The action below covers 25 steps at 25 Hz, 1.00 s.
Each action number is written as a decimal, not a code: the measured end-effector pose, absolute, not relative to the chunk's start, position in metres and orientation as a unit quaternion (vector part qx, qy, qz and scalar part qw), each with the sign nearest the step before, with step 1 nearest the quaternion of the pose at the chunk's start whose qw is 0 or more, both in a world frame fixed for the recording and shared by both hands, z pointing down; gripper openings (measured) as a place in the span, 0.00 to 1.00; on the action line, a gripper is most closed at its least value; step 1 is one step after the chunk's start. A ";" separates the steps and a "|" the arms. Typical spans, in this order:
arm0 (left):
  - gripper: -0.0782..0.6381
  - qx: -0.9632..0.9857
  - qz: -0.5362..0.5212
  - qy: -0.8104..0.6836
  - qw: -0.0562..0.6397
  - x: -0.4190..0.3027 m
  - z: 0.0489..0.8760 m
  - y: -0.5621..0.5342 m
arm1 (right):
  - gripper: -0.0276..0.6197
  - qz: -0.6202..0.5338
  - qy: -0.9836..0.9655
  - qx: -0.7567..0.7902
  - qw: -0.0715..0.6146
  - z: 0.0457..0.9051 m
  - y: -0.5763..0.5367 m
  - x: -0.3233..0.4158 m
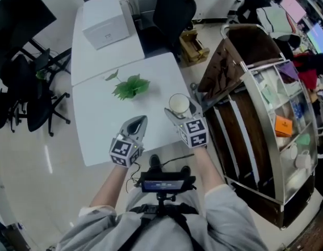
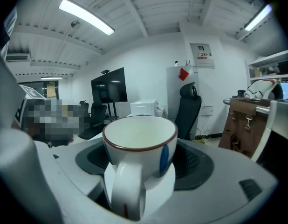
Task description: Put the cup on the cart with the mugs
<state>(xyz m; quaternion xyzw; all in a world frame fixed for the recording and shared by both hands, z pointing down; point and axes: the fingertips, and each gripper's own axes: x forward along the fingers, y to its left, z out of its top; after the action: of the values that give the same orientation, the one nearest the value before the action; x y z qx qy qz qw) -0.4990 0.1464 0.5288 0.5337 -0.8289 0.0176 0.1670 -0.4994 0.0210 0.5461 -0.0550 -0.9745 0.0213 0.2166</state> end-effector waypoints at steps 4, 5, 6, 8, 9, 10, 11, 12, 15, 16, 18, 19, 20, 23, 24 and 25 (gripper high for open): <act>0.10 0.558 0.028 -0.815 0.154 -0.493 0.512 0.146 | 0.66 0.026 -0.978 -0.040 0.204 0.517 0.018 -0.475; 0.10 0.565 0.029 -0.811 0.151 -0.491 0.510 0.143 | 0.66 0.025 -0.979 -0.034 0.201 0.513 0.016 -0.469; 0.10 0.573 0.031 -0.805 0.149 -0.489 0.508 0.139 | 0.66 0.025 -0.980 -0.027 0.197 0.509 0.013 -0.463; 0.10 0.592 0.035 -0.791 0.149 -0.482 0.505 0.130 | 0.66 0.030 -0.981 -0.006 0.191 0.502 0.006 -0.450; 0.10 0.602 0.036 -0.783 0.149 -0.478 0.503 0.125 | 0.67 0.033 -0.982 0.006 0.188 0.500 0.002 -0.443; 0.10 0.613 0.037 -0.775 0.148 -0.473 0.501 0.118 | 0.66 0.037 -0.982 0.020 0.185 0.498 -0.003 -0.435; 0.10 0.625 0.036 -0.766 0.145 -0.467 0.497 0.110 | 0.66 0.039 -0.982 0.033 0.182 0.496 -0.008 -0.426; 0.10 0.638 0.034 -0.756 0.142 -0.460 0.494 0.101 | 0.66 0.040 -0.982 0.046 0.180 0.493 -0.014 -0.416; 0.10 0.683 0.032 -0.717 0.134 -0.430 0.485 0.071 | 0.66 0.046 -0.980 0.091 0.172 0.485 -0.033 -0.380; 0.10 0.699 0.033 -0.703 0.130 -0.419 0.483 0.061 | 0.66 0.049 -0.979 0.106 0.169 0.483 -0.040 -0.367; 0.10 0.724 0.036 -0.677 0.126 -0.397 0.480 0.041 | 0.66 0.055 -0.976 0.138 0.162 0.477 -0.055 -0.339; 0.10 0.735 0.038 -0.666 0.125 -0.386 0.478 0.031 | 0.67 0.058 -0.974 0.153 0.159 0.474 -0.062 -0.323; 0.10 0.746 0.039 -0.653 0.122 -0.373 0.477 0.021 | 0.66 0.061 -0.971 0.169 0.158 0.472 -0.069 -0.306; 0.10 0.777 0.040 -0.617 0.120 -0.329 0.470 -0.004 | 0.66 0.073 -0.960 0.217 0.158 0.467 -0.087 -0.248; 0.10 0.785 0.039 -0.607 0.119 -0.314 0.467 -0.011 | 0.66 0.075 -0.957 0.232 0.157 0.464 -0.092 -0.229; 0.10 0.791 0.038 -0.598 0.120 -0.300 0.465 -0.018 | 0.66 0.075 -0.954 0.244 0.154 0.461 -0.097 -0.211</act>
<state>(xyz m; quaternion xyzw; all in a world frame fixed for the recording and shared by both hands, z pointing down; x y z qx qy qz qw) -0.2996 -0.0182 0.4651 0.7912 -0.5985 0.0384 0.1198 -0.2106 -0.0972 0.4608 0.2442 -0.9544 0.0753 0.1542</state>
